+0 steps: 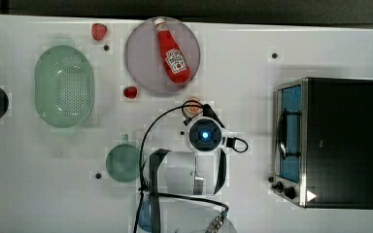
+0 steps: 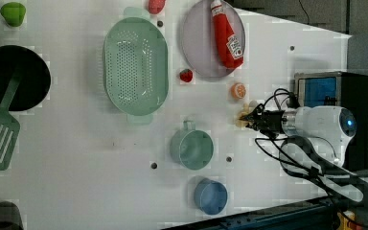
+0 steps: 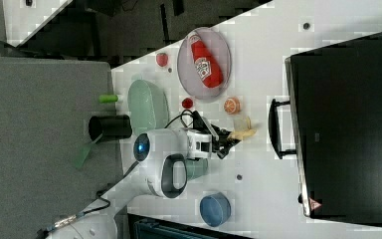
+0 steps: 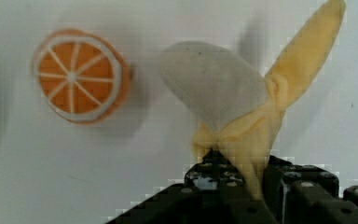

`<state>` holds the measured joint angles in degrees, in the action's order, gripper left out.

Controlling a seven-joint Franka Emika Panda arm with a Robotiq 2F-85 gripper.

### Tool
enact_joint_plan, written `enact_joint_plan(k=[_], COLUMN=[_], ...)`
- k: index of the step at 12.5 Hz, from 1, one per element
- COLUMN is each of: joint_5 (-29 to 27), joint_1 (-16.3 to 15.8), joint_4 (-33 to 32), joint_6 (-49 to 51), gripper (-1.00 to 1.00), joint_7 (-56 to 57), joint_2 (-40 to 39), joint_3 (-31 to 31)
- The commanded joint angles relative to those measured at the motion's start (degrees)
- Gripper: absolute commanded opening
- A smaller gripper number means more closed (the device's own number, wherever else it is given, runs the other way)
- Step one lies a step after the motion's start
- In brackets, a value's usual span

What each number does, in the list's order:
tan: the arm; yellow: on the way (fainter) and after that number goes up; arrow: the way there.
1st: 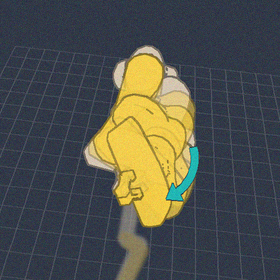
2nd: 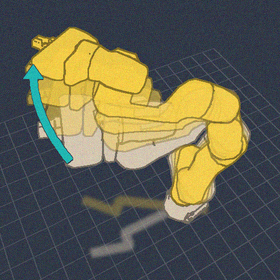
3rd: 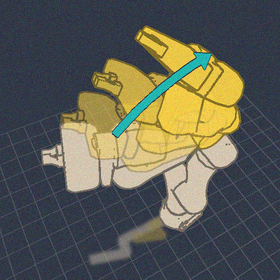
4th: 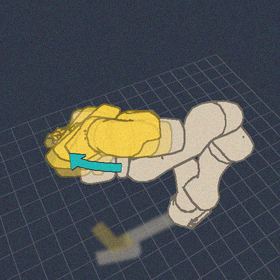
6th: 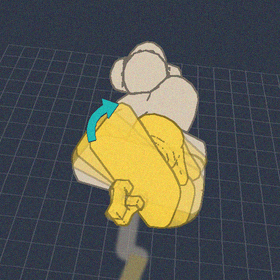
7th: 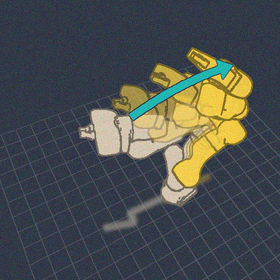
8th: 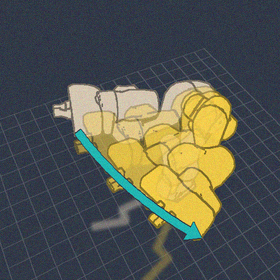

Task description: Pick banana from table and place on oven.

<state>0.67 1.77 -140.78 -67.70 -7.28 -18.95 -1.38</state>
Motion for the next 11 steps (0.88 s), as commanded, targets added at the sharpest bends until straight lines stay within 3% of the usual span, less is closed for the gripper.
enact_joint_plan(k=[1,6,8,11], joint_5=[-1.2,-1.2,-1.2,-1.1], joint_1=[-1.2,-1.2,-1.0,-0.3], joint_4=[0.2,11.8,18.7,27.9], joint_6=[3.7,33.9,44.5,52.8], gripper=[-0.57,-0.56,-0.57,-0.56], joint_7=[-2.0,-1.9,-1.9,-1.7], joint_2=[10.6,25.0,27.5,28.3], joint_3=[0.4,0.6,-0.4,-3.9])
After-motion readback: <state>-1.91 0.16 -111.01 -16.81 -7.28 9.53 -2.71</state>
